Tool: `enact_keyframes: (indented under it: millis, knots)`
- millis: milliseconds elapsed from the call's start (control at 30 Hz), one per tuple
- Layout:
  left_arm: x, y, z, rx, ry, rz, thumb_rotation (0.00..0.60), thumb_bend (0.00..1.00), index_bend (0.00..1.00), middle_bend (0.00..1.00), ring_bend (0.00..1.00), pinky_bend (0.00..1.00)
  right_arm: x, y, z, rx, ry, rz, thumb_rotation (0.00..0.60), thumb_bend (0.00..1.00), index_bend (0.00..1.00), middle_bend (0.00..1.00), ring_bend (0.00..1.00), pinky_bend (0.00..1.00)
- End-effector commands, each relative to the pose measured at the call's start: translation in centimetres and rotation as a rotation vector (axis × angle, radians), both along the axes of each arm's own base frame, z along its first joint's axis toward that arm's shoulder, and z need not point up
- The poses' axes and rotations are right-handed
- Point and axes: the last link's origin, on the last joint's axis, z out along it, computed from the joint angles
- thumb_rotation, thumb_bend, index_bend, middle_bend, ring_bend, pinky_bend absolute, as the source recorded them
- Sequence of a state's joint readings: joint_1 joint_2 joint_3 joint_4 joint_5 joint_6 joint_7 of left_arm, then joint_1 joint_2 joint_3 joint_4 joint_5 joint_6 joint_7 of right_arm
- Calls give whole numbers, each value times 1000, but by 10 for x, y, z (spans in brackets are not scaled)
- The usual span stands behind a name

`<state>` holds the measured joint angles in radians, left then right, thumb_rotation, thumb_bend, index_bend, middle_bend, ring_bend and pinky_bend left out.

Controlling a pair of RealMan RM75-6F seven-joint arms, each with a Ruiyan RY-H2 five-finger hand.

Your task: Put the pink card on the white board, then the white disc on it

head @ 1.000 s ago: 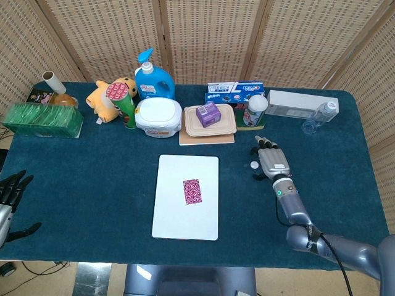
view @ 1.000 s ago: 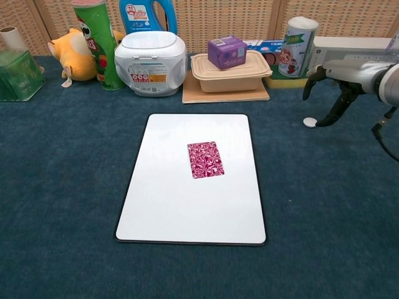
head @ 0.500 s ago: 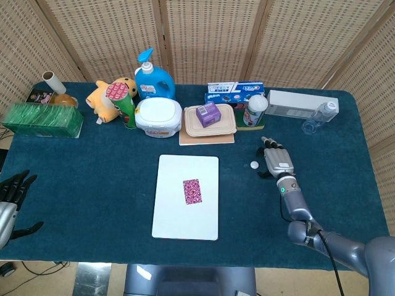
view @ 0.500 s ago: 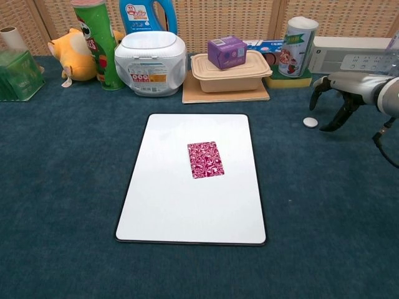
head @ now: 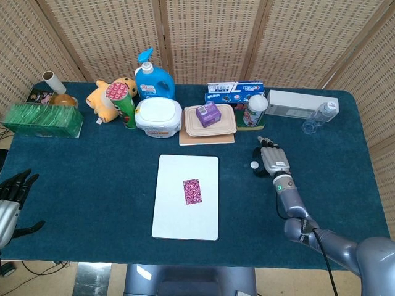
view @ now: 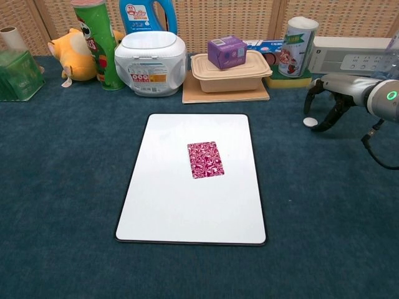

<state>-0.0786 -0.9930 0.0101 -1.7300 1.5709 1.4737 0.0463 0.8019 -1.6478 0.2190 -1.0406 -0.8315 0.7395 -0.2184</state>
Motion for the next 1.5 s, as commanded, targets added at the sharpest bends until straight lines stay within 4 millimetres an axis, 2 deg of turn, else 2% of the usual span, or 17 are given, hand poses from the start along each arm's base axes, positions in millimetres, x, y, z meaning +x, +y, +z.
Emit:
enact_keyframes:
  millis: [33, 667, 1100, 1233, 1400, 1500]
  knots:
    - [0, 0, 0, -1, 1, 0, 600, 83, 0, 0, 0, 75, 0, -2, 0, 0, 0, -6, 600, 324, 393, 62, 0, 140]
    - [1, 0, 0, 1, -2, -2, 600, 83, 0, 0, 0, 75, -5, -4, -1, 5, 12, -23, 600, 340, 456, 74, 0, 142]
    - [0, 0, 1, 5, -7, -3, 600, 84, 0, 0, 0, 75, 2, -2, -1, -3, 5, 2, 600, 348, 498, 85, 2, 159]
    - [0, 0, 2, 5, -9, -4, 600, 83, 0, 0, 0, 75, 14, 2, 3, -4, -8, 41, 600, 350, 498, 85, 2, 159]
    - [0, -1, 3, 5, -15, -6, 600, 83, 0, 0, 0, 75, 42, 14, 8, 18, -99, 72, 600, 360, 498, 85, 0, 159]
    - [0, -1, 3, 5, -17, -8, 600, 83, 0, 0, 0, 75, 57, 23, 8, 34, -94, 114, 600, 362, 498, 85, 0, 159]
